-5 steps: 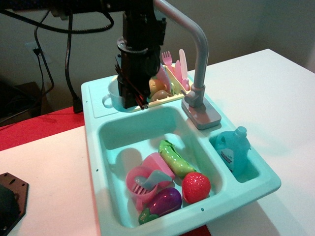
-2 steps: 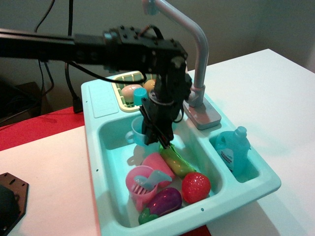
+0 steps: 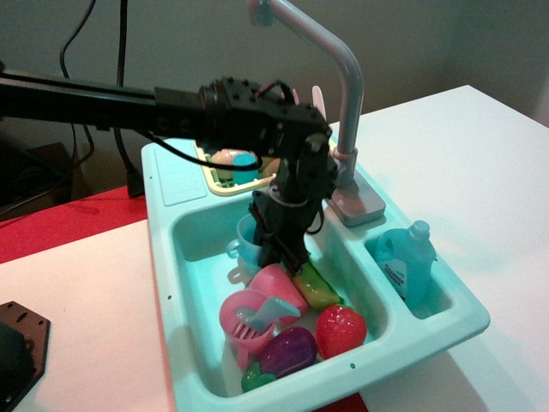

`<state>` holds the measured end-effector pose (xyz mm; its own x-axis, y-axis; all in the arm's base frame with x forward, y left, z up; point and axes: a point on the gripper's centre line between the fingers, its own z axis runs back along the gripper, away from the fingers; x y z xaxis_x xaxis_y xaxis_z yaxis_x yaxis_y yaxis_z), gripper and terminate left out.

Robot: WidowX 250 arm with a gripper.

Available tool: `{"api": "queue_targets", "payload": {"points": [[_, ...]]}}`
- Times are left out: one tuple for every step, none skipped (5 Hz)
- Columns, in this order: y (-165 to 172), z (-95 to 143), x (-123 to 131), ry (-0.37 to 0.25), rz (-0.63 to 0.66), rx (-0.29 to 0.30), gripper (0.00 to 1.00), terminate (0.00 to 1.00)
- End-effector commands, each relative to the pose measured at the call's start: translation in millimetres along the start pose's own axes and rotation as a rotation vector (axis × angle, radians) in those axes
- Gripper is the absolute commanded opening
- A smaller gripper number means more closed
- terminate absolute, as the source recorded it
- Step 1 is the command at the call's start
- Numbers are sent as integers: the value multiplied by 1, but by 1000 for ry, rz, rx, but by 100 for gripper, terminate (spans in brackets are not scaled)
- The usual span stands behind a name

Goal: Put cup from counter to sink

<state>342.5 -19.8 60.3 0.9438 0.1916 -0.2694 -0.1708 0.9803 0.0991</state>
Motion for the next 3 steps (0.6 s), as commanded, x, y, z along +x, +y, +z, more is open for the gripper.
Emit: {"api": "queue_targets", "payload": {"points": [[16, 17, -10, -10, 54, -26, 100, 0], [28, 31, -22, -5, 73, 8, 100, 0], [46, 59, -43, -34, 90, 41, 100, 100]]}}
